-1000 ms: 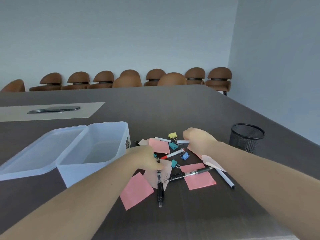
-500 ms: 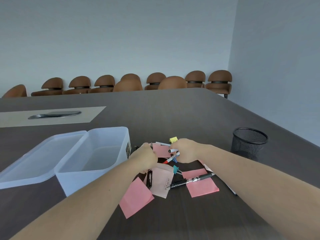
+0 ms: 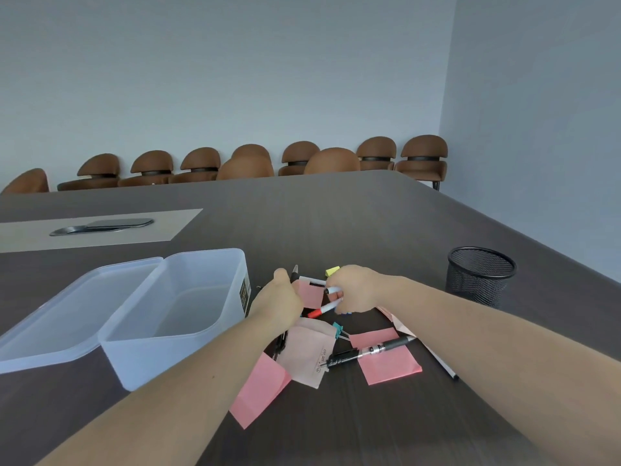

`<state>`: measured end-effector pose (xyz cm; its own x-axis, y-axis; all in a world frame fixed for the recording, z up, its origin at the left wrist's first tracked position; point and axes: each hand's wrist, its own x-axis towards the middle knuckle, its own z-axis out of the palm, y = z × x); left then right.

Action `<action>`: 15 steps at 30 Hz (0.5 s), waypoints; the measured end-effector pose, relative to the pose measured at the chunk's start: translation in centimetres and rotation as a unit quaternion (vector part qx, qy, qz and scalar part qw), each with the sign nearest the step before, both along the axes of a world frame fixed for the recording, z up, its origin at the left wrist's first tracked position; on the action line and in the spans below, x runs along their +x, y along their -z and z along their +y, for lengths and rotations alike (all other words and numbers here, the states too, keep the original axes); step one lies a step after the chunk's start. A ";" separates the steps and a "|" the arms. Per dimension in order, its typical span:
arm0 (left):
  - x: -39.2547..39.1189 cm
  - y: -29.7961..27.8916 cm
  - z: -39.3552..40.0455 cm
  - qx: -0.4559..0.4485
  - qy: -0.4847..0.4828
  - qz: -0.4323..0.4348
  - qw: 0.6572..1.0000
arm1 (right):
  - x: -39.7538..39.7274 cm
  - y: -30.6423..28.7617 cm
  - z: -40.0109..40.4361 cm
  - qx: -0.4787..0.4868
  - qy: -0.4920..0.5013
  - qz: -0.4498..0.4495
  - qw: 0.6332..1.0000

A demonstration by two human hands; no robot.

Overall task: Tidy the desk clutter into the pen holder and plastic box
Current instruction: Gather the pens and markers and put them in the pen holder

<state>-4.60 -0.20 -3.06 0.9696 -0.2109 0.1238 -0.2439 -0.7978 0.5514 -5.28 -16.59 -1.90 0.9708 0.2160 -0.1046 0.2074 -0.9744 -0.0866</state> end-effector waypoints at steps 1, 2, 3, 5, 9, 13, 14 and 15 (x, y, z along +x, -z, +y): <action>-0.1 -0.1 -0.1 0.001 0.001 -0.005 1.000 | -0.1 -0.1 -0.2 0.018 0.002 -0.010 1.000; -0.2 -0.3 -0.3 0.000 0.003 -0.009 1.000 | -0.3 -0.4 -0.2 0.032 0.003 -0.025 0.999; -0.3 -0.4 -0.4 -0.004 0.005 -0.013 1.000 | -0.3 -0.7 -0.4 0.042 0.009 -0.040 0.998; -0.4 -0.8 -0.7 -0.025 0.015 -0.019 0.999 | -0.5 -1.3 -0.7 0.060 0.033 -0.071 0.995; -1.4 -1.5 -2.0 -0.048 0.052 0.001 0.997 | -0.9 -2.5 -1.9 0.139 0.140 -0.086 0.977; -3.7 -1.5 -3.6 -0.041 0.129 0.063 0.989 | -2.9 -3.3 -3.0 0.237 0.232 -0.088 0.939; -4.3 -1.4 -4.0 -0.033 0.155 0.084 0.984 | -3.6 -3.3 -3.2 0.233 0.242 -0.076 0.939; -4.8 -1.1 -4.4 -0.023 0.179 0.106 0.978 | -4.3 -3.3 -3.3 0.213 0.249 -0.058 0.943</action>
